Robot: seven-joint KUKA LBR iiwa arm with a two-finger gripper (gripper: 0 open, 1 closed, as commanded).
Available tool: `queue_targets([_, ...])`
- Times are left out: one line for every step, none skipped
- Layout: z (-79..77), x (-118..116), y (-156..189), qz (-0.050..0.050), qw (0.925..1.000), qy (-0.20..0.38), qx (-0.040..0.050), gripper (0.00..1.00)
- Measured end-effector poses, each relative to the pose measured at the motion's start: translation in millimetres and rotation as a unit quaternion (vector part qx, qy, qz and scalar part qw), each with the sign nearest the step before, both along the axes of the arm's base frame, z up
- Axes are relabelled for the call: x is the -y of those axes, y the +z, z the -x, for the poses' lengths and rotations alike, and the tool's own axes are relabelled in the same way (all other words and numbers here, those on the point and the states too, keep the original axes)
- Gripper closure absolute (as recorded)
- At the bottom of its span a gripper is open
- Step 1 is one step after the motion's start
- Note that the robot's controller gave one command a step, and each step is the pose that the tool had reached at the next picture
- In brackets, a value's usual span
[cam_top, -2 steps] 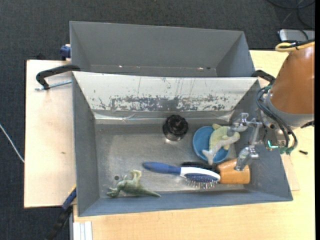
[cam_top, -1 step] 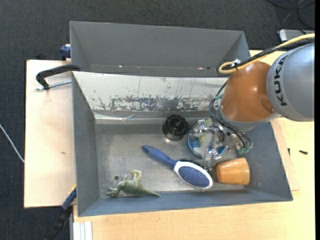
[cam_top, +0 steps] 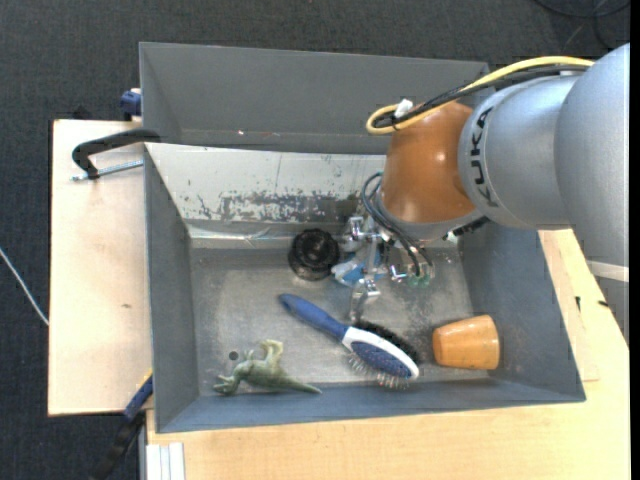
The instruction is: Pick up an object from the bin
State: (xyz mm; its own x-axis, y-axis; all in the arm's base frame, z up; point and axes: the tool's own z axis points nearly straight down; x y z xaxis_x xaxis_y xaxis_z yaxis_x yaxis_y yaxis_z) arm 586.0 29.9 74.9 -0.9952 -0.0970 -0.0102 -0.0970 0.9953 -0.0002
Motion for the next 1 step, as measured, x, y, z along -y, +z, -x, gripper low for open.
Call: queue_targets([0.4,-0.1,2.8,0.0,1.0,0.0,-0.0023,1.0])
